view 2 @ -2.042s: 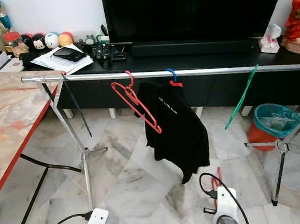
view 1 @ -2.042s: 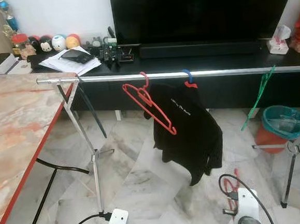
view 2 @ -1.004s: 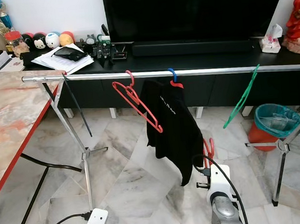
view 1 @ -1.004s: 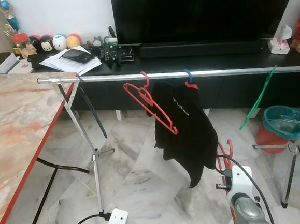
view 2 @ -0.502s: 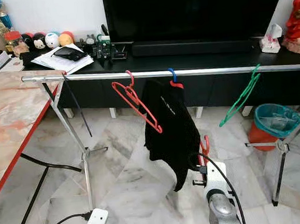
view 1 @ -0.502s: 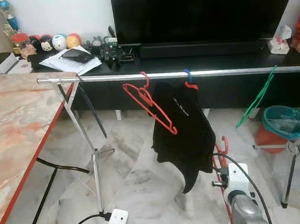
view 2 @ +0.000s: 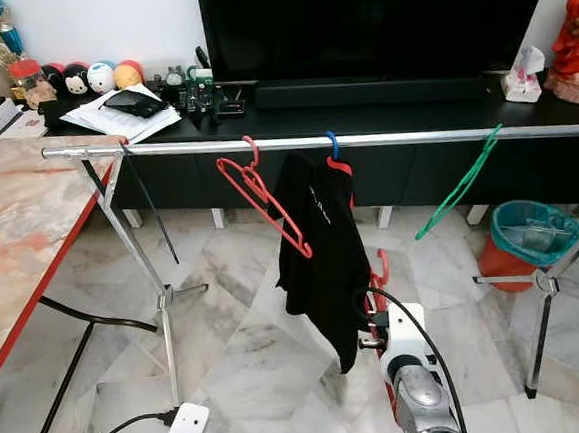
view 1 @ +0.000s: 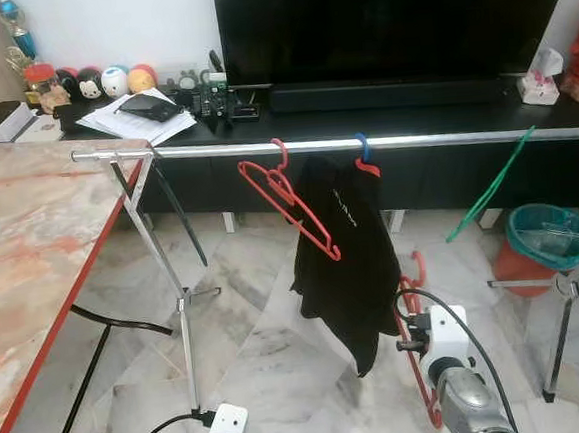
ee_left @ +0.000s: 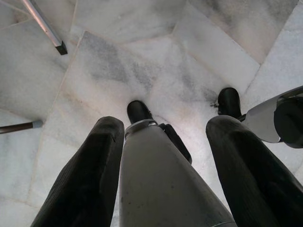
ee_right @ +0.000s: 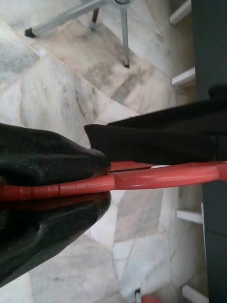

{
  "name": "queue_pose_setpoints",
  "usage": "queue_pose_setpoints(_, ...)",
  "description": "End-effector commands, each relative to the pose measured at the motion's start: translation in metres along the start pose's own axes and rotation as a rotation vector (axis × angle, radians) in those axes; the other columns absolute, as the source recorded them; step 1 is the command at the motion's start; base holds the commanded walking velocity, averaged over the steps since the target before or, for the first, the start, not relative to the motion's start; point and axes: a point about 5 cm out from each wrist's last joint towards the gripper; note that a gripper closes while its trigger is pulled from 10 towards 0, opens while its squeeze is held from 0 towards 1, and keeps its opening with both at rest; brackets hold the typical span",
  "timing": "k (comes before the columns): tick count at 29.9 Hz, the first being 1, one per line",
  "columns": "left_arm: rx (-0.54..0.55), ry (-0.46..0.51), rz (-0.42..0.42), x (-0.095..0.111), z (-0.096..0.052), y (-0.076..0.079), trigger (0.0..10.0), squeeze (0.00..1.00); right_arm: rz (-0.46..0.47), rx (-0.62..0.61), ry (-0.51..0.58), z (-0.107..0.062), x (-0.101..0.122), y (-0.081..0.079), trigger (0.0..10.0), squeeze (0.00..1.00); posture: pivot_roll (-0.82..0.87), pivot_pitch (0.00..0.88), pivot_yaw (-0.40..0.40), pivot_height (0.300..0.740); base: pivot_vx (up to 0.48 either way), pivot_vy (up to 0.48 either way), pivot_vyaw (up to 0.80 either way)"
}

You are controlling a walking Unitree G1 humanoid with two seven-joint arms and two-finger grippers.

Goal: Hang hanger

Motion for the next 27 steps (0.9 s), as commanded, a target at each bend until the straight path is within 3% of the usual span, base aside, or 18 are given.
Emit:
queue_pose_setpoints(1,-0.003,-0.008,0.013,-0.002,0.000,0.001,10.0,0.00,-0.012,0.032,0.029,0.002,0.007,-0.005,10.0,0.00,0.00,0.000,-0.017,0.740,0.000,0.000,0.00)
queue_pose_setpoints(13,-0.004,-0.009,0.019,-0.002,0.000,0.000,10.0,0.00,0.011,0.004,0.051,0.002,0.009,-0.003,10.0,0.00,0.00,0.000,-0.015,0.740,0.000,0.000,0.00)
queue_pose_setpoints(19,0.000,-0.008,0.020,-0.002,0.000,0.000,10.0,0.00,0.088,-0.052,0.157,0.009,0.036,0.004,10.0,0.00,-0.01,0.000,-0.012,0.740,0.000,0.000,0.00)
queue_pose_setpoints(27,0.010,0.001,0.008,-0.002,0.000,0.000,10.0,0.00,0.089,-0.039,0.217,0.013,0.053,0.000,10.0,0.00,-0.01,0.000,-0.015,0.740,0.000,0.000,0.00)
Point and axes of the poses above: a point about 5 cm out from each wrist's last joint towards the gripper, its own z axis pointing out of the wrist towards the gripper, its own x axis along the axis of the wrist's last joint, y = z × x, and after that the axes turned 8 degrees about z, right-handed
